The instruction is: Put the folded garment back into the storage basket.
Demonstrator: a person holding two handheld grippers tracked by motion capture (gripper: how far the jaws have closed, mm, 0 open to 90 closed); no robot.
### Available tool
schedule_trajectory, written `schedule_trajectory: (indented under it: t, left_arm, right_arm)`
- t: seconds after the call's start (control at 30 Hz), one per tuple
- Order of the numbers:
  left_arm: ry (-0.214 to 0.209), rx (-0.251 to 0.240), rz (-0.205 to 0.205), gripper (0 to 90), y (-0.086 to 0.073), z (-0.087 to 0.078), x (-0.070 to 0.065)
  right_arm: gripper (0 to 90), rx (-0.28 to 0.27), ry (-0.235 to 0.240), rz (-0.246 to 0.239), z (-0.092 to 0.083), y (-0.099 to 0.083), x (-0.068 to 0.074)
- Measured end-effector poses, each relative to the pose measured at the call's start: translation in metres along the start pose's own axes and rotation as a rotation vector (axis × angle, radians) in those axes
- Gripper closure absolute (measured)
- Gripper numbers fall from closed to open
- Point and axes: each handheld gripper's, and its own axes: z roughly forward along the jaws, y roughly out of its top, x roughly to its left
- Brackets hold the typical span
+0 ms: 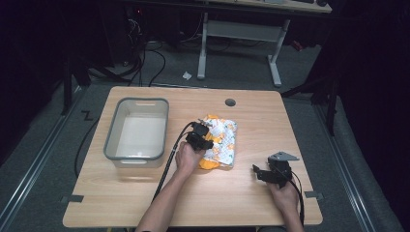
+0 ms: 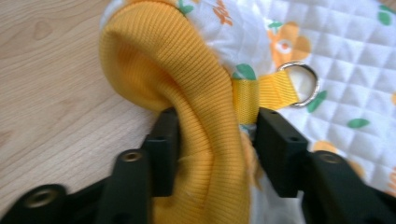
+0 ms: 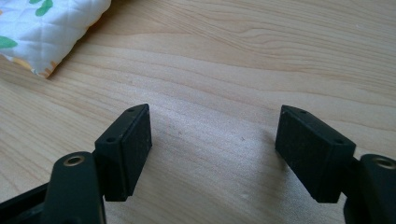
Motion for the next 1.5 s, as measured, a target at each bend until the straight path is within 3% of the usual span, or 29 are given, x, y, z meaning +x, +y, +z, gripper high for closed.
schedule_trajectory:
  t: [0.07, 0.17, 0.2, 0.5, 1.13, 1.5]
  left_arm:
    - [-0.014, 0.004, 0.0, 68.1, 0.001, 0.0, -0.001]
    - [-0.04, -0.001, -0.002, 73.0, 0.001, 0.0, 0.001]
    - [-0.054, 0.004, -0.019, 74.0, 0.001, -0.001, 0.002]
    - [-0.084, -0.019, -0.011, 77.2, 0.002, -0.01, 0.001]
    - [-0.116, -0.17, 0.051, 78.1, 0.012, -0.073, -0.002]
    - [-0.117, -0.225, 0.044, 78.2, 0.01, -0.1, 0.007]
  right_arm:
    - [27.3, 0.0, 0.0, 0.0, 0.0, 0.0, 0.0]
    - [27.3, 0.0, 0.0, 0.0, 0.0, 0.0, 0.0]
    - [27.3, 0.0, 0.0, 0.0, 0.0, 0.0, 0.0]
    - [27.3, 0.0, 0.0, 0.001, 0.0, 0.0, 0.0]
    - [27.3, 0.0, 0.0, 0.0, 0.0, 0.0, 0.0]
    - [27.3, 0.0, 0.0, 0.001, 0.0, 0.0, 0.0]
